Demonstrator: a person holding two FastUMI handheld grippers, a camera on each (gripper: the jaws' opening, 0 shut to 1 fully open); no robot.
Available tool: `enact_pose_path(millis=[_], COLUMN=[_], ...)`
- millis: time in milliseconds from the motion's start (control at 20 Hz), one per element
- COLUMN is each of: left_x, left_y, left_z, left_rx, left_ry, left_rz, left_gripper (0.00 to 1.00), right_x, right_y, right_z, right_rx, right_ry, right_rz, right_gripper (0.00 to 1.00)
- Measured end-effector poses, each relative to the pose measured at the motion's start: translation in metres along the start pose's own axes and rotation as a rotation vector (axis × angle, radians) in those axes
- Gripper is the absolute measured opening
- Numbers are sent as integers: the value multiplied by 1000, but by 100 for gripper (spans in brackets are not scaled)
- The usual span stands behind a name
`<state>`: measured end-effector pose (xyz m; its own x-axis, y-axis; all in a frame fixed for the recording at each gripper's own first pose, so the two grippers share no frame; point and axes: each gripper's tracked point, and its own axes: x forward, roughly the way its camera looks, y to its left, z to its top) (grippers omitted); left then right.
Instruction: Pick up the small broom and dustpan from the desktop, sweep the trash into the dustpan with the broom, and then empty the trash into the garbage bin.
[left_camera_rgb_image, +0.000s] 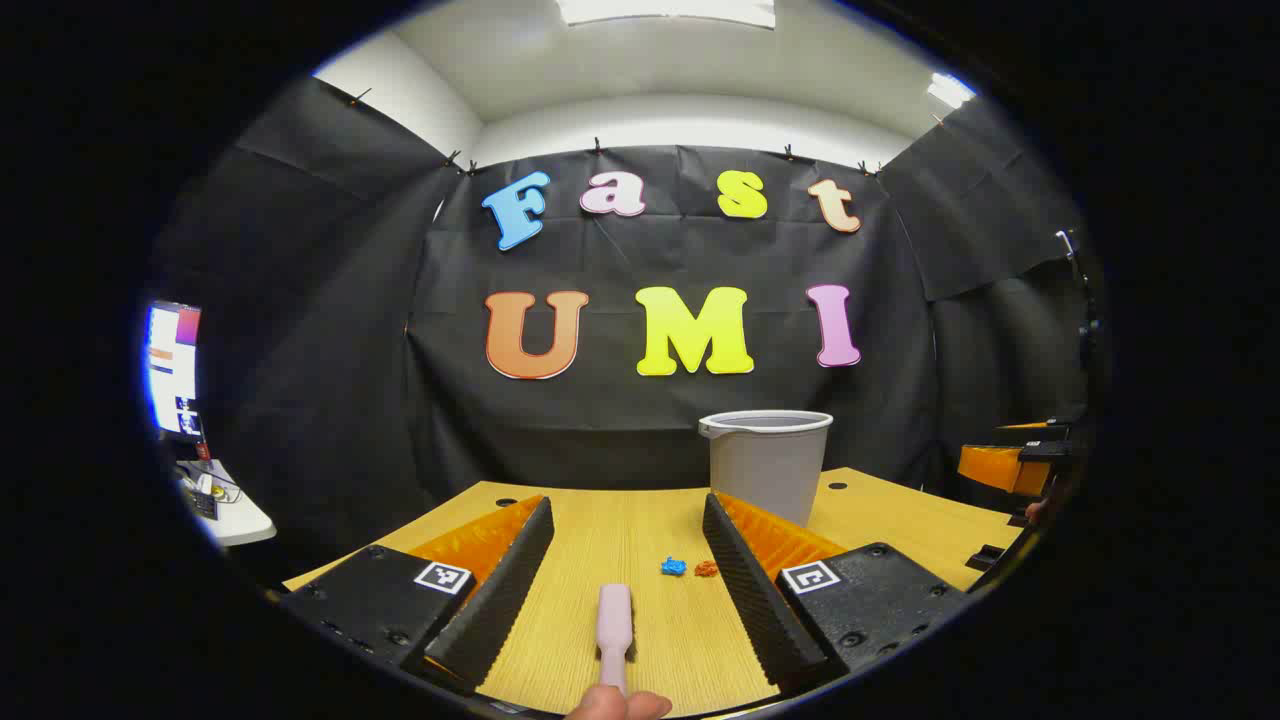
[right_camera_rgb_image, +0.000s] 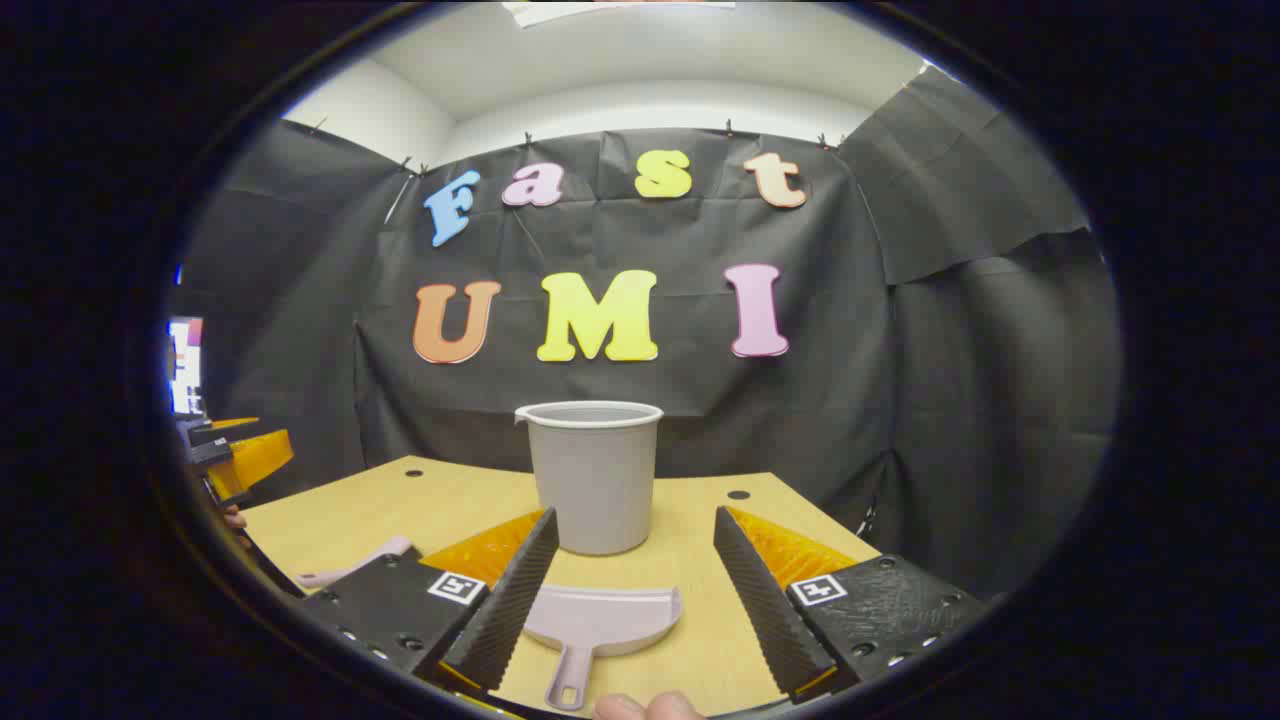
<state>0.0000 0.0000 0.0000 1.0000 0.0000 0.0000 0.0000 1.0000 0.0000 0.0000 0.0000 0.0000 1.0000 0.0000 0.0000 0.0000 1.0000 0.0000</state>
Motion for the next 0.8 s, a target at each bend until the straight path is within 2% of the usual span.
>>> enact_pose_path(millis=[100,200,350,400,450,600,650,800], left_x=[1,2,4,5,6,7,7,8], left_y=[1,-1,-2,-2,-2,-1,-1,0], left_z=[-1,-3,-7,-9,-9,-11,-11,-12], left_rx=[-2,-9,-9,-9,-9,-4,1,4], left_ry=[6,8,14,17,19,22,22,22], left_rz=[5,1,-2,-3,-2,-1,0,3], left_gripper=[97,97,97,97,97,97,97,97], right_x=[0,1,2,3,3,5,6,7], right_y=[0,-1,-4,-4,-4,-2,-1,2], right_z=[1,1,-1,-1,-2,-3,-3,-6], right_rx=[8,3,2,7,10,0,-5,0], right_ry=[-4,-7,-3,-1,1,6,8,13], right_rz=[-2,-8,-14,-13,-11,-12,-11,-3], right_gripper=[97,94,94,97,95,94,97,95])
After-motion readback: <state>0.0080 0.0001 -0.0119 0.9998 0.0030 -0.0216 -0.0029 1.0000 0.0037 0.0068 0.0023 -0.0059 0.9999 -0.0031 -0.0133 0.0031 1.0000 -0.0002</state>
